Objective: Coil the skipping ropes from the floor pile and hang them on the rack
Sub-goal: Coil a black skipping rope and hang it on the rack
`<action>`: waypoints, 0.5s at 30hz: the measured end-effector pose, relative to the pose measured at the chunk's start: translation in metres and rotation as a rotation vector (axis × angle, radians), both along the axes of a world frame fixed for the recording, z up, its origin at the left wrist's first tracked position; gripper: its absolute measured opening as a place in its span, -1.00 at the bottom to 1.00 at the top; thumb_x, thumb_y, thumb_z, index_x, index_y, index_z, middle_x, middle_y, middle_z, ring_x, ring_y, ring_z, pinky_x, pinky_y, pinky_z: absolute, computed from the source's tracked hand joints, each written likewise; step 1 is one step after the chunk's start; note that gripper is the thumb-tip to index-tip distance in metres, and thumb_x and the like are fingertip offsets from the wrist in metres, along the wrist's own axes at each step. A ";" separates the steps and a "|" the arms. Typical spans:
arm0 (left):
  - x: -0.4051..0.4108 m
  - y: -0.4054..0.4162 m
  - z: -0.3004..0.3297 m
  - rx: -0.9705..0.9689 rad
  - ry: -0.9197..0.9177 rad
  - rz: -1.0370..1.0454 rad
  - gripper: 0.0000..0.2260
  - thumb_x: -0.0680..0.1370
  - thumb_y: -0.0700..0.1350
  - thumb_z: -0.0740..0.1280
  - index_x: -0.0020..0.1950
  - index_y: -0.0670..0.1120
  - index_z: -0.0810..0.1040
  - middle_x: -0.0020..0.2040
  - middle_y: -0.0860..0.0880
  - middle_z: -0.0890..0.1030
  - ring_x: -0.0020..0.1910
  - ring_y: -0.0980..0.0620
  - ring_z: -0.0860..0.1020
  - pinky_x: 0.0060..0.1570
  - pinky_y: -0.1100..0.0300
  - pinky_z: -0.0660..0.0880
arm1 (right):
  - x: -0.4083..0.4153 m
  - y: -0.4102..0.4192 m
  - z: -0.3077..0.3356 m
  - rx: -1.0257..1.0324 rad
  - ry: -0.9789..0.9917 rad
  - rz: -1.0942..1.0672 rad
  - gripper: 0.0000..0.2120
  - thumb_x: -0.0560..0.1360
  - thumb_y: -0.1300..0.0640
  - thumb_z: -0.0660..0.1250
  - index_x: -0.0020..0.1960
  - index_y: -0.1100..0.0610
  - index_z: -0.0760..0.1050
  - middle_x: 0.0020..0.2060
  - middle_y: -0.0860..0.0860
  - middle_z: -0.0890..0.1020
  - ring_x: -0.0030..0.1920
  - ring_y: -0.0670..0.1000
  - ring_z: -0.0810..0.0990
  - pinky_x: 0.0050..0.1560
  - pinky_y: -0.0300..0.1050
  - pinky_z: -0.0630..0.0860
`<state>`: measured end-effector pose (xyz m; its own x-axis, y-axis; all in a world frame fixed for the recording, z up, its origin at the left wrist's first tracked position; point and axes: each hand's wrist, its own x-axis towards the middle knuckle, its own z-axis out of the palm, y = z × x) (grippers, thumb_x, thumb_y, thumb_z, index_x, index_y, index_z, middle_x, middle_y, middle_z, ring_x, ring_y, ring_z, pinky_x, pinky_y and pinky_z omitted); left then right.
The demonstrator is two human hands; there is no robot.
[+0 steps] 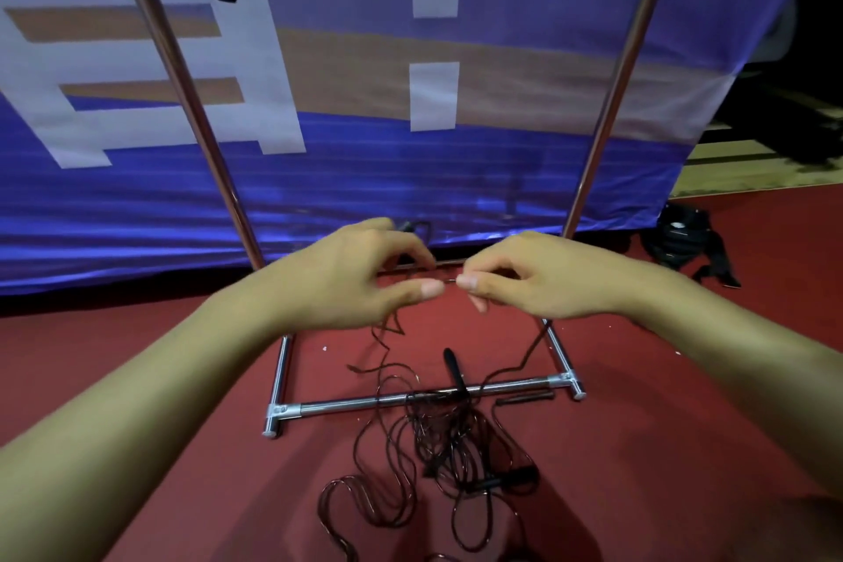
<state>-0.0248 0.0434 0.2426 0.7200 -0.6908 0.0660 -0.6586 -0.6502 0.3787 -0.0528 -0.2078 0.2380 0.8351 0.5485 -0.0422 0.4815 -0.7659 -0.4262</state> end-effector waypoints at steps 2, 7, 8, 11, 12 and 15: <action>-0.006 -0.012 -0.005 -0.029 0.010 -0.093 -0.71 0.62 0.24 0.23 0.10 0.12 0.64 -0.10 0.10 0.48 -0.10 0.19 0.51 -0.07 0.28 0.40 | -0.002 0.009 0.004 0.021 -0.017 -0.009 -0.63 0.67 -0.22 0.14 -0.16 -0.09 0.56 -0.37 0.03 0.56 -0.34 0.01 0.51 -0.20 0.00 0.49; 0.029 0.031 -0.007 0.012 -0.136 0.092 -0.69 0.70 0.02 0.22 -0.25 0.06 0.48 -0.13 -0.03 0.49 -0.21 0.10 0.51 -0.05 0.03 0.42 | -0.002 -0.013 0.012 -0.048 0.130 -0.102 -0.53 0.67 -0.23 0.12 -0.24 0.03 0.52 -0.45 -0.11 0.52 -0.41 -0.15 0.48 -0.19 -0.08 0.52; 0.033 0.041 -0.005 -0.030 -0.114 0.148 -0.70 0.69 0.03 0.21 -0.23 0.04 0.51 -0.15 -0.03 0.48 -0.24 0.15 0.49 -0.09 0.09 0.38 | -0.002 -0.020 0.013 -0.015 0.129 -0.119 -0.52 0.67 -0.24 0.10 -0.25 0.04 0.48 -0.43 -0.10 0.50 -0.38 -0.12 0.49 -0.14 0.04 0.54; 0.020 0.030 -0.003 -0.091 0.003 0.103 -0.63 0.60 0.29 0.21 0.04 0.05 0.64 -0.07 0.02 0.52 -0.11 0.15 0.54 -0.09 0.32 0.39 | -0.004 -0.018 0.016 0.107 0.100 -0.129 -0.54 0.67 -0.22 0.10 -0.25 0.03 0.47 -0.45 -0.13 0.47 -0.39 -0.10 0.43 -0.22 0.04 0.49; 0.012 0.016 -0.004 -0.084 0.024 0.035 -0.58 0.57 0.35 0.20 0.11 0.08 0.64 -0.05 0.04 0.52 -0.07 0.15 0.54 -0.04 0.34 0.42 | -0.005 -0.010 0.016 0.128 0.087 -0.114 -0.55 0.68 -0.20 0.11 -0.23 0.03 0.50 -0.45 -0.14 0.47 -0.42 -0.12 0.40 -0.27 -0.05 0.44; 0.000 -0.017 -0.010 -0.038 0.050 -0.094 -0.69 0.64 0.19 0.23 -0.03 0.02 0.64 -0.13 0.02 0.48 -0.16 0.13 0.50 -0.12 0.28 0.38 | -0.005 0.008 0.015 0.127 0.039 -0.100 -0.54 0.66 -0.25 0.12 -0.21 -0.01 0.56 -0.41 -0.04 0.54 -0.43 -0.07 0.42 -0.28 -0.06 0.44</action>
<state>-0.0250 0.0259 0.2328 0.6552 -0.7531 0.0595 -0.6959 -0.5710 0.4356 -0.0575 -0.2002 0.2530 0.8847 0.4660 -0.0112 0.3870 -0.7478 -0.5394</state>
